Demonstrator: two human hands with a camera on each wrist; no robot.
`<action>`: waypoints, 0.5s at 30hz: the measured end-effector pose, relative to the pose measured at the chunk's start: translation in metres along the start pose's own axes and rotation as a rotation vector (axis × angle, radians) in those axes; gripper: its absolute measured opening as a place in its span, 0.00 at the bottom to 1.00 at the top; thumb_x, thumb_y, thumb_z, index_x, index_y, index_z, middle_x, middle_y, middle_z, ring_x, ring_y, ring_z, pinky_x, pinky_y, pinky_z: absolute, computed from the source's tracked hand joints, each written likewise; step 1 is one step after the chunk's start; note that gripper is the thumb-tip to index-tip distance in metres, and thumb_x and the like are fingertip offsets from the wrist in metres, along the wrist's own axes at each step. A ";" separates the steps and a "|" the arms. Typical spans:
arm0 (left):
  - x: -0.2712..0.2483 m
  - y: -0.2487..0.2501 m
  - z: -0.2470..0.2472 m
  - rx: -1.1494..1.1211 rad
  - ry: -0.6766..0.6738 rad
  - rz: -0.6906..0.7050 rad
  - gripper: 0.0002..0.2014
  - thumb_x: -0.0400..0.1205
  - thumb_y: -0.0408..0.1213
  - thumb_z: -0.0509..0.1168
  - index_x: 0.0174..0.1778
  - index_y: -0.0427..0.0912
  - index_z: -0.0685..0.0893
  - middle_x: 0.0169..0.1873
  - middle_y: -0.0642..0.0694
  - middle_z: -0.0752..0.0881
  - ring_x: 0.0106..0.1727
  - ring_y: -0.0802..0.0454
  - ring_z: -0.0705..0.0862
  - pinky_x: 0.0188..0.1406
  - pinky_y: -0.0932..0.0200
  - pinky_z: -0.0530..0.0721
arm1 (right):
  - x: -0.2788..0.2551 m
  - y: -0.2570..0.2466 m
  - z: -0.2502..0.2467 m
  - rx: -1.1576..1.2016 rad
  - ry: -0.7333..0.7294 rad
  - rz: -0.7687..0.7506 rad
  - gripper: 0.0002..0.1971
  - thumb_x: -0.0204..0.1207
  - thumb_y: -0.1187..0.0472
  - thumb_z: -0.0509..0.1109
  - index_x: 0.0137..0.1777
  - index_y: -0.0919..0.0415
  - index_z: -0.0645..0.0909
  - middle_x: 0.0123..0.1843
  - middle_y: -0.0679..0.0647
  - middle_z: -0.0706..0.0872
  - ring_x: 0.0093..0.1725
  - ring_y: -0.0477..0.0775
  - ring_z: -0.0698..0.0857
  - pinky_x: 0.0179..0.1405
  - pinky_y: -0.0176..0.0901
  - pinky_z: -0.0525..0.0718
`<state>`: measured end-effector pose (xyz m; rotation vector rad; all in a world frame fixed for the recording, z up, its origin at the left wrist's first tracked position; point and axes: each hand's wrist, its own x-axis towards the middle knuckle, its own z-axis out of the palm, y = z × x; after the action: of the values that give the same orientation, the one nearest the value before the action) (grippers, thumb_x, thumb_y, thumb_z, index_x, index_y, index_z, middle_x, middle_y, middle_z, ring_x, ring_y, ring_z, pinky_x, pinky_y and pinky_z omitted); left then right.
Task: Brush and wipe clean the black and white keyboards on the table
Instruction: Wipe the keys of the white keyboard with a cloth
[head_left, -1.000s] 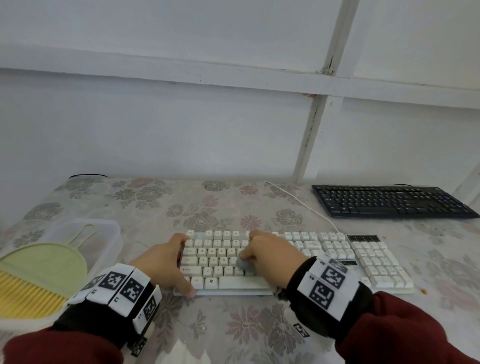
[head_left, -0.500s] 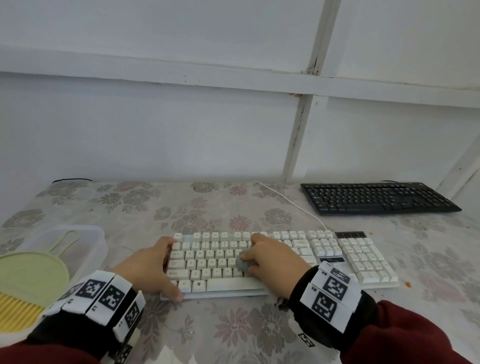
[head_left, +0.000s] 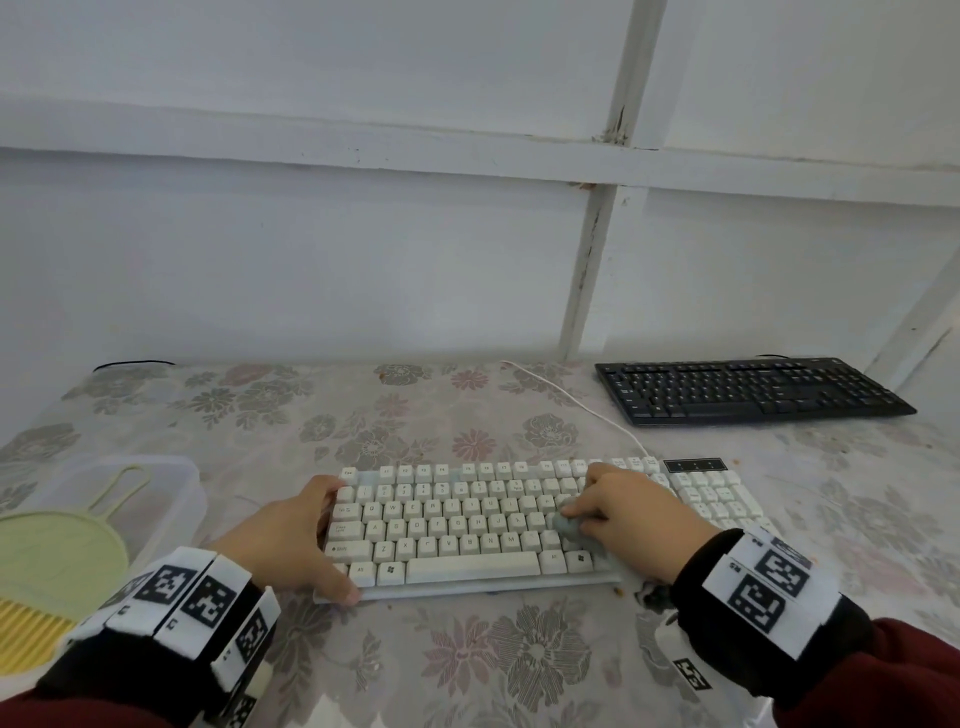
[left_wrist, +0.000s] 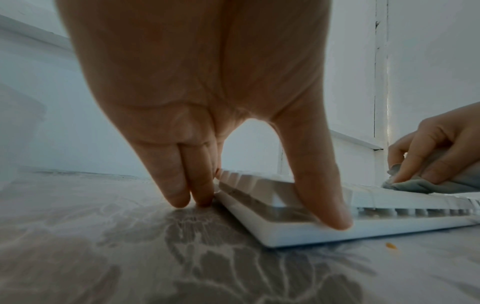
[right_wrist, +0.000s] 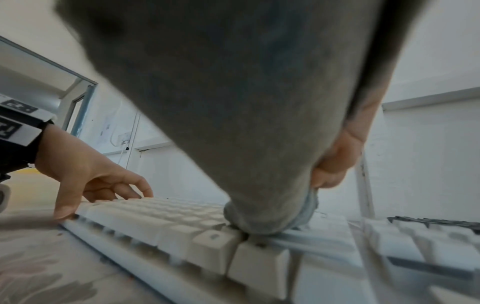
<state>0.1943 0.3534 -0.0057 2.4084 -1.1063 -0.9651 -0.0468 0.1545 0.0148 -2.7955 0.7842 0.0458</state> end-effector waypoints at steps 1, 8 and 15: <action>0.000 0.000 0.000 0.003 0.000 0.001 0.55 0.58 0.43 0.83 0.77 0.53 0.56 0.52 0.63 0.77 0.53 0.61 0.78 0.43 0.72 0.72 | -0.001 0.003 -0.002 -0.020 -0.005 0.005 0.12 0.80 0.59 0.63 0.48 0.61 0.88 0.43 0.48 0.70 0.42 0.49 0.78 0.34 0.30 0.68; 0.000 0.000 0.000 0.009 -0.001 0.011 0.55 0.57 0.44 0.83 0.76 0.53 0.56 0.56 0.61 0.80 0.56 0.59 0.80 0.56 0.65 0.77 | -0.006 0.028 -0.021 -0.108 -0.049 0.179 0.15 0.79 0.53 0.65 0.50 0.61 0.89 0.37 0.45 0.73 0.34 0.43 0.75 0.29 0.27 0.69; 0.000 0.000 0.000 -0.006 0.001 -0.001 0.54 0.57 0.42 0.83 0.75 0.52 0.58 0.55 0.61 0.80 0.55 0.60 0.80 0.45 0.71 0.75 | 0.017 -0.052 -0.021 0.055 -0.065 -0.048 0.17 0.80 0.50 0.64 0.45 0.61 0.88 0.37 0.43 0.72 0.36 0.40 0.76 0.44 0.29 0.72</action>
<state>0.1942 0.3530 -0.0060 2.4050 -1.1008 -0.9656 -0.0063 0.1839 0.0454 -2.7444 0.6924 0.1041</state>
